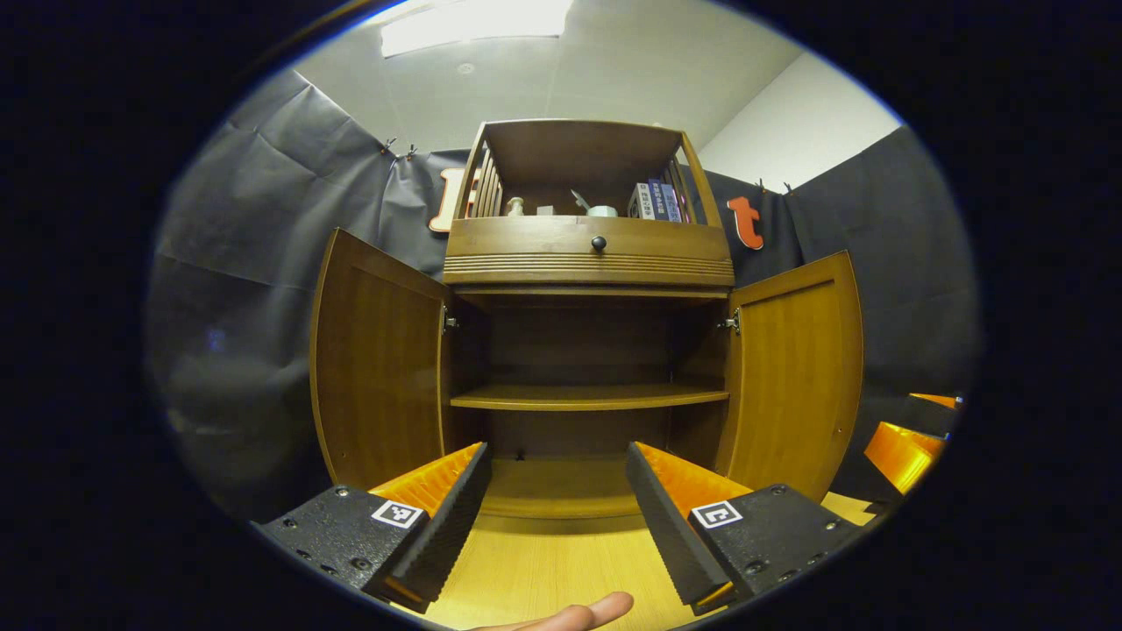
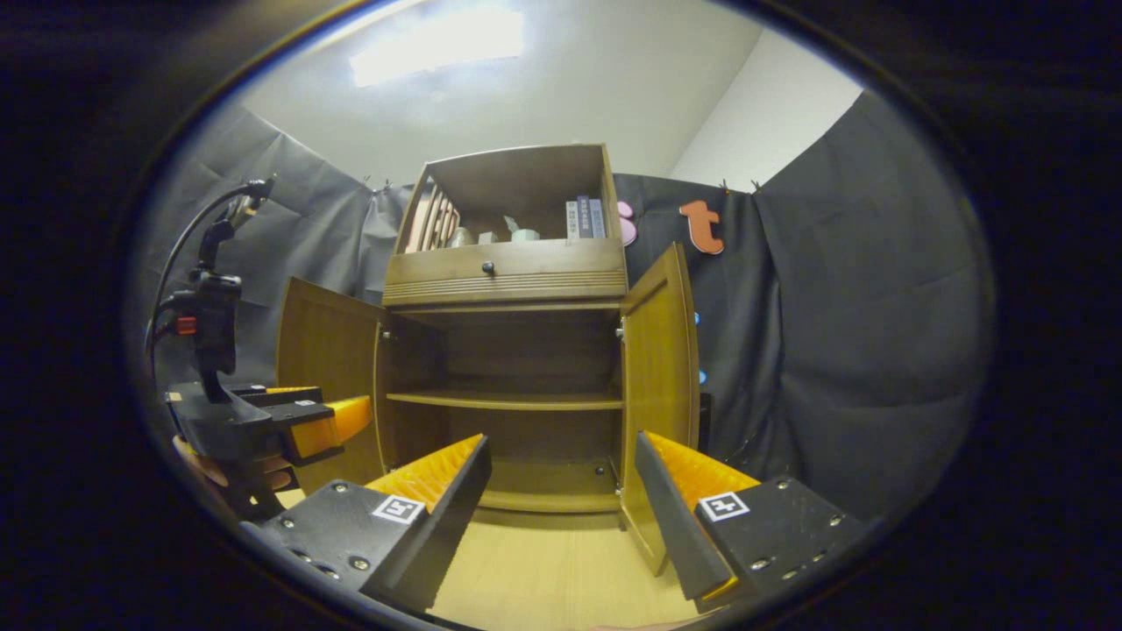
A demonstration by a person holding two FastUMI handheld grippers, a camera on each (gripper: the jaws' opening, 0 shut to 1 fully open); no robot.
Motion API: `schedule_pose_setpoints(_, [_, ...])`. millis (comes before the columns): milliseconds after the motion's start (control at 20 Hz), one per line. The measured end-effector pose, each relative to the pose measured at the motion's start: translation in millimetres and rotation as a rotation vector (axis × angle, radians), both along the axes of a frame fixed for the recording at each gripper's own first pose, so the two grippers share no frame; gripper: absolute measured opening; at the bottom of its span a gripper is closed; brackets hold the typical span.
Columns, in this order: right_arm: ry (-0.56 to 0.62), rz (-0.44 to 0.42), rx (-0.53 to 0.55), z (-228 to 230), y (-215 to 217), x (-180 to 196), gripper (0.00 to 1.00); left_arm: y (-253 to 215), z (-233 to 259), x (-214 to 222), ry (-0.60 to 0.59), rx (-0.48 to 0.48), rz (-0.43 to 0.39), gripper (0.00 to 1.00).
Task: Open the right door of the double-door shoe cabinet with the right hand, and open the left door with the left hand.
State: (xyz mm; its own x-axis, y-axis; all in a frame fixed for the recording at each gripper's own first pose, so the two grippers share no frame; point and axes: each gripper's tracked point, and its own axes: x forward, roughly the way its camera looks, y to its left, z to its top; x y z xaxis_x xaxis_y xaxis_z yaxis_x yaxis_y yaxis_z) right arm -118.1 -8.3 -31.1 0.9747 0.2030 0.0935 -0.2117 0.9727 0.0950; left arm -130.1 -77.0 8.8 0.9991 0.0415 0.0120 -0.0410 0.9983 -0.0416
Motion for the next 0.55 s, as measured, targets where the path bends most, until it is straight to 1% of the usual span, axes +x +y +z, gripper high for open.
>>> schedule_pose_setpoints(50, [-0.004,-0.002,0.002,0.8,-2.7,-1.2,0.98,-0.5,-0.9,0.1,0.004,-0.001,0.001,0.92])
schedule_pose_setpoints(100, [-0.008,-0.004,0.005,1.3,-3.9,-3.1,0.98,-1.7,-1.4,-0.6,0.007,-0.001,0.002,0.92])
schedule_pose_setpoints(150, [-0.010,-0.006,0.007,1.6,-5.3,-3.7,0.98,-3.1,-1.9,-1.0,0.011,0.001,0.005,0.96])
schedule_pose_setpoints(200, [-0.011,-0.009,0.009,0.0,-6.8,-3.2,0.98,-3.0,-3.0,-0.7,0.017,0.011,0.016,0.92])
schedule_pose_setpoints(250, [-0.010,-0.012,0.010,-0.4,-8.5,-2.2,0.98,-3.7,-4.7,0.0,0.023,0.027,0.024,0.92])
schedule_pose_setpoints(300, [-0.005,-0.013,0.011,-3.5,-11.0,-1.9,0.98,-5.5,-5.5,0.6,0.027,0.043,0.027,0.96])
schedule_pose_setpoints(350, [-0.007,-0.009,0.015,-4.1,-11.8,-2.9,0.98,-9.4,-7.9,0.4,0.033,0.052,0.026,0.92])
schedule_pose_setpoints(400, [-0.017,0.003,0.022,-2.3,-10.9,-5.2,0.98,-14.0,-10.1,0.2,0.039,0.057,0.019,0.95])
schedule_pose_setpoints(500, [-0.020,0.016,0.028,-3.8,-10.7,-6.9,0.98,-20.7,-12.2,2.2,0.045,0.063,0.008,0.96])
schedule_pose_setpoints(550, [-0.018,0.010,0.019,-5.3,-13.2,-6.7,0.98,-21.5,-13.4,2.6,0.045,0.065,0.009,0.94])
